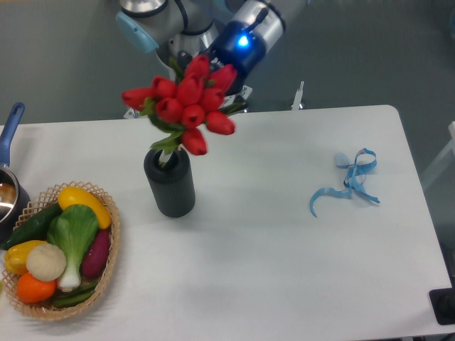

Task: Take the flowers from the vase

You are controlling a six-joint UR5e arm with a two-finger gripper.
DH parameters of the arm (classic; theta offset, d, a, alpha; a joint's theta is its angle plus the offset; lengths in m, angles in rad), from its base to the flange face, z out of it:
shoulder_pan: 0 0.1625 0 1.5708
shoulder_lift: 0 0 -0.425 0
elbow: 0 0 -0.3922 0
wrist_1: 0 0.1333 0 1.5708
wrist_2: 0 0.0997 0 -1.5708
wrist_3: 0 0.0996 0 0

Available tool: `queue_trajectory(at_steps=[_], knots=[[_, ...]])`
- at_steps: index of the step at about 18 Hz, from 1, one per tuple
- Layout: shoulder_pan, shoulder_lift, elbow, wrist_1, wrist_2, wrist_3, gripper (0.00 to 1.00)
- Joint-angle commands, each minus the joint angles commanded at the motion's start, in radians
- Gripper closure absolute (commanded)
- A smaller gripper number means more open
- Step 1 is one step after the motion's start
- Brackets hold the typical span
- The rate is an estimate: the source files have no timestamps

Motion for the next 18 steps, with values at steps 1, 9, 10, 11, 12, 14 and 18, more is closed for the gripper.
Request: queue_trajectory(at_steps=[1, 9, 10, 11, 12, 14, 18], knots=[[0.02, 0.002, 0.0, 0.0, 0.003, 0.05, 0.94], [0.089, -0.012, 0.046, -0.002, 0.288, 0.209, 0.96], [0.089, -0.012, 0.045, -0.003, 0.37, 0.233, 0.96], [0.089, -0.012, 0.045, -0.005, 0.459, 0.256, 0.96], [0.086, -0.014, 0.045, -0.005, 0.527, 0.279, 0.96], [0.089, -0.04, 0.046, -0.008, 0.606, 0.284, 0.96], [0.086, -0.107, 0.077, -0.008, 0.744, 0.287, 0.97]])
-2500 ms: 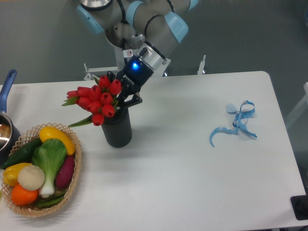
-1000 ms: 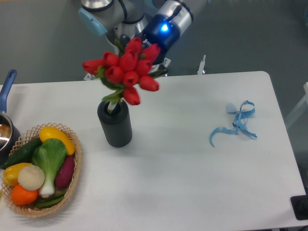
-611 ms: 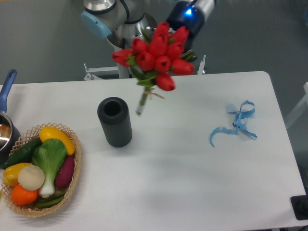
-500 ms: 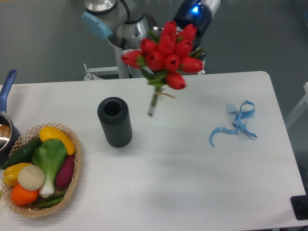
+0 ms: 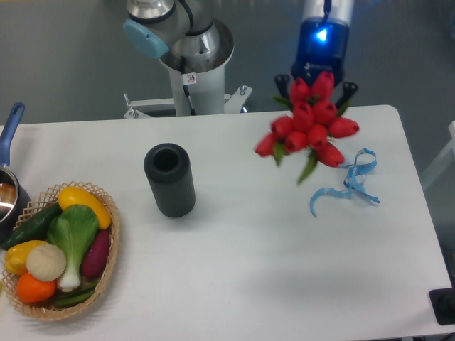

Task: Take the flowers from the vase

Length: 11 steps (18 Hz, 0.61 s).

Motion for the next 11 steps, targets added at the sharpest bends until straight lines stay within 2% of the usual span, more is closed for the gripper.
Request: queue_trajectory(at_steps=[4, 8, 11], knots=[[-0.005, -0.072, 0.038, -0.011, 0.109, 0.084, 0.96], [-0.012, -0.092, 0.083, -0.104, 0.215, 0.112, 0.94], [-0.037, -0.109, 0.106, -0.144, 0.285, 0.126, 0.94]])
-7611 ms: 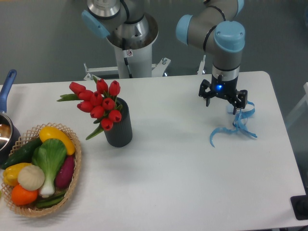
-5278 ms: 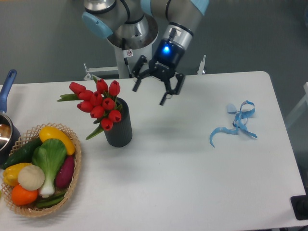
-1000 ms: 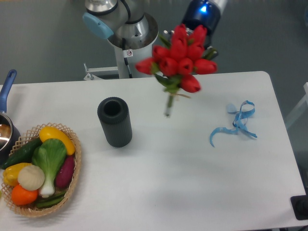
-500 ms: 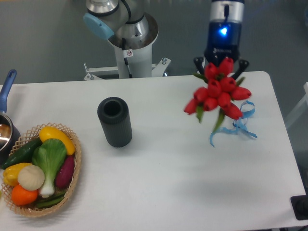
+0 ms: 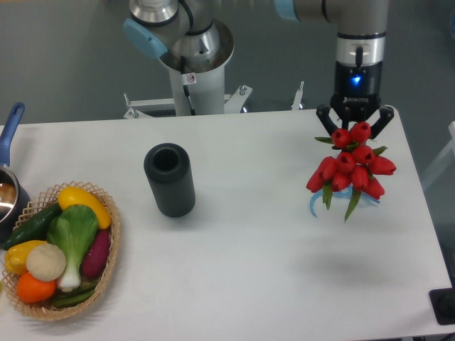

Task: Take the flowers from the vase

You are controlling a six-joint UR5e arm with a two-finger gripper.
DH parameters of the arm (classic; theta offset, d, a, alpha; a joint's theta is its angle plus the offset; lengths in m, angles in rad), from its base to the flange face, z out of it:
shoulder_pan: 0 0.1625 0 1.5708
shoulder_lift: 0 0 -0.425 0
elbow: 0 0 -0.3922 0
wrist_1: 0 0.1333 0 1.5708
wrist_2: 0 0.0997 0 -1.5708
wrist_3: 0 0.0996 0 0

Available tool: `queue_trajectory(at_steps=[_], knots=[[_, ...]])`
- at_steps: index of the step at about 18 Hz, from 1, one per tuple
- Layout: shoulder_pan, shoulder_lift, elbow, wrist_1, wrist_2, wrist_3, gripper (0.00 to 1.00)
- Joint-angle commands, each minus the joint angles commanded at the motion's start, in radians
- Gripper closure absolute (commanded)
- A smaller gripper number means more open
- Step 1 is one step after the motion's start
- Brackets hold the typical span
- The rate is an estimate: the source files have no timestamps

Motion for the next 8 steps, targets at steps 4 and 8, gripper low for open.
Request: queue_trajectory(at_steps=[4, 8], knots=[[-0.048, -0.018, 0.008, -0.04, 0.123, 0.0, 0.94], [-0.095, -0.049, 0.005, -0.042, 0.226, -0.002, 0.94]])
